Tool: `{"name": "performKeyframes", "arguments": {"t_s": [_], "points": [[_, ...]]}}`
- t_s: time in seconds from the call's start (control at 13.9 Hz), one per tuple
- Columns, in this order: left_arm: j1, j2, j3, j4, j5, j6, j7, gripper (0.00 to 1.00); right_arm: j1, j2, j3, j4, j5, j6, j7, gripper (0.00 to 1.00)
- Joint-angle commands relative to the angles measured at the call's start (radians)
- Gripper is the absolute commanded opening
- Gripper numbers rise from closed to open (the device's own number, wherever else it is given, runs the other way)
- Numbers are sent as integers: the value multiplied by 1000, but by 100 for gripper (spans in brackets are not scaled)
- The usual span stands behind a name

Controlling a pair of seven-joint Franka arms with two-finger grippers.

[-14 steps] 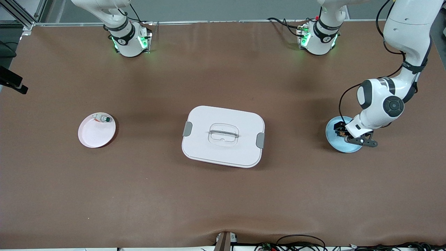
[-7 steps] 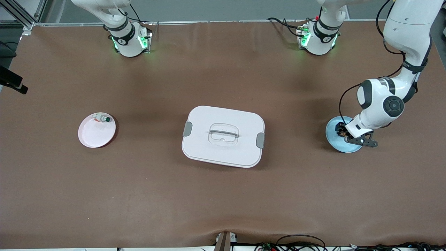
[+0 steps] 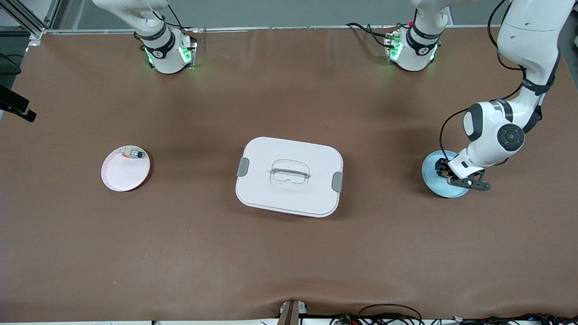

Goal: Transfer orange switch to right arm and place
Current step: 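Close the left gripper on the black-orange switch, then lift the switch with the left gripper and carry it toward the box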

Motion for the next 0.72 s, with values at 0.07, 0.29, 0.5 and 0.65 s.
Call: {"name": "performKeyframes", "arguments": {"t_s": [0.07, 0.29, 0.5, 0.65], "points": [[7, -50, -1, -9, 17, -39, 4, 29, -10, -16, 6, -12, -4, 3, 5, 100], [7, -72, -1, -4, 17, -74, 3, 29, -10, -16, 7, -14, -4, 3, 5, 100], [7, -107, -2, -1, 16, -131, 3, 29, -10, -16, 6, -14, -4, 0, 7, 100], [7, -138, -2, 6, 8, -195, 1, 29, -10, -16, 6, -12, -4, 3, 7, 100]]}}
